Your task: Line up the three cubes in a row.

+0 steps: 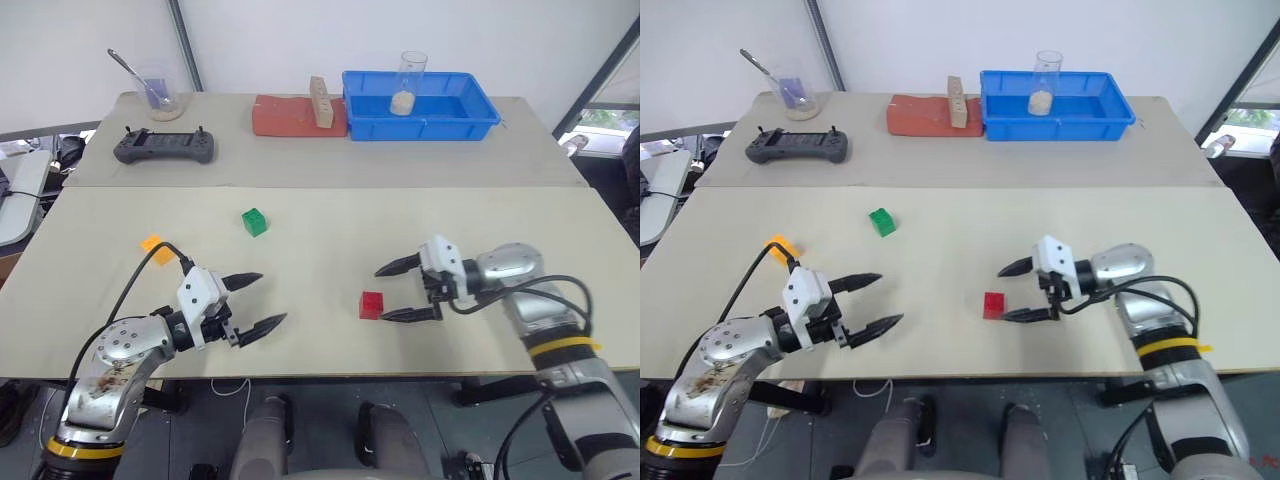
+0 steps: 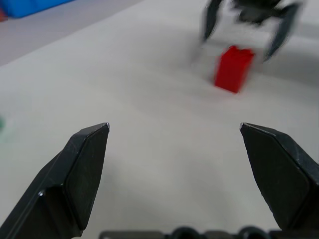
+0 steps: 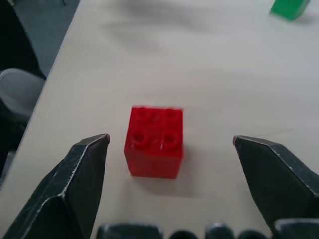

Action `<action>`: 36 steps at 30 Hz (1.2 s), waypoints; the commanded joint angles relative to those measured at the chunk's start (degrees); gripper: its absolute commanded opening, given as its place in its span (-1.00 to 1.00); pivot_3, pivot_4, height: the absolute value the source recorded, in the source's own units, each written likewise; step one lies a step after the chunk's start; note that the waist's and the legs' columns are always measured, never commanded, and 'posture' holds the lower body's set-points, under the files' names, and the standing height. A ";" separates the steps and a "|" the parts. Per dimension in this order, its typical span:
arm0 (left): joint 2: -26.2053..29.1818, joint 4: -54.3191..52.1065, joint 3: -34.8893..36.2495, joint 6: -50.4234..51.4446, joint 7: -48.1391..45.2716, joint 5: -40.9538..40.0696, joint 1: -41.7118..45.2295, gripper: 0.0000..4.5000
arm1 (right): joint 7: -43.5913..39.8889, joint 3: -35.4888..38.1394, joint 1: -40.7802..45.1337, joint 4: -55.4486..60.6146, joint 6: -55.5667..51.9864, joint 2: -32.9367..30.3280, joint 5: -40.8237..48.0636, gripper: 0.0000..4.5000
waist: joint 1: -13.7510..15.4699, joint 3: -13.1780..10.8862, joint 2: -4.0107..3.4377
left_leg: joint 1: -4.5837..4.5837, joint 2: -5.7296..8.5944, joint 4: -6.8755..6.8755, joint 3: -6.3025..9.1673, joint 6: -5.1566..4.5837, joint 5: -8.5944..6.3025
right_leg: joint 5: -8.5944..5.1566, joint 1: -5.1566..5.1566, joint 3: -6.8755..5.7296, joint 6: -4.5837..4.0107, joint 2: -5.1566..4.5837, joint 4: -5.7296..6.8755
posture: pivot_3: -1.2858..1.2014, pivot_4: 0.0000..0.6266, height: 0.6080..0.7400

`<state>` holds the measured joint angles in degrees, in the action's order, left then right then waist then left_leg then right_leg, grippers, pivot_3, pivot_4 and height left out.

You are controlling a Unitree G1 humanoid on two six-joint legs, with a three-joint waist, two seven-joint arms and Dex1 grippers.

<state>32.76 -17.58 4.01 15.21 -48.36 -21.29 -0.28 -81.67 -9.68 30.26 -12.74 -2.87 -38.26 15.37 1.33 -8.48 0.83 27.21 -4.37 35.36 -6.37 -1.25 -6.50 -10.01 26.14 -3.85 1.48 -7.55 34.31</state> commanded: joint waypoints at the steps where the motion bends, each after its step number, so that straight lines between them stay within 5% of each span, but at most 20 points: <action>1: -4.16 4.36 0.26 -2.13 7.39 3.36 4.10 1.00 | 4.89 4.50 -2.63 14.18 -11.05 -2.30 5.73 0.99 | 0.40 0.00 0.00 | 0.01 0.00 0.00 0.02 0.00 0.00 | 0.00 -0.08 0.00 0.00 0.00 0.00 | 0.03 -0.52 1.00; 13: -23.78 23.72 -0.02 -9.06 38.51 17.15 17.14 1.00 | 26.67 11.34 -6.78 42.34 -38.25 -1.81 18.37 0.99 | 1.20 -0.06 0.12 | 0.09 -0.02 0.58 0.09 0.00 0.00 | 0.01 -0.11 -0.01 0.00 0.00 0.23 | 0.03 -0.52 1.00; 30: -32.39 50.64 0.95 -15.51 52.83 20.02 34.33 1.00 | 32.20 13.08 -6.83 44.91 -41.16 -4.63 21.31 0.99 | 1.38 -0.13 0.23 | 0.12 0.02 0.63 0.14 -0.01 0.00 | 0.03 -0.46 -0.03 0.04 0.00 0.19 | 0.03 -0.52 1.00; 33: -33.27 52.65 1.62 -15.26 54.32 19.51 35.79 0.60 | 32.37 13.13 -6.52 44.58 -41.12 -4.92 21.34 1.00 | 1.32 -0.13 0.23 | 0.12 0.02 0.64 0.16 -0.01 0.00 | 0.04 -0.47 -0.04 0.05 0.00 0.19 | 0.03 -0.52 1.00; 36: -34.06 52.90 1.90 -14.81 55.24 19.21 36.19 -0.05 | 32.36 13.15 -6.43 44.22 -40.94 -5.07 21.31 1.00 | 1.34 -0.13 0.24 | 0.12 0.02 0.64 0.17 -0.01 0.00 | 0.04 -0.49 -0.04 0.06 0.00 0.19 | 0.03 -0.52 1.00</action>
<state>-0.74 34.77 5.91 0.13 6.35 -1.94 35.17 -49.61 1.31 23.02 30.34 -44.12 -42.47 35.72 2.67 -8.61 1.06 27.33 -4.35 36.01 -6.20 -1.26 -6.50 -9.97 25.64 -3.89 1.53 -7.55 34.49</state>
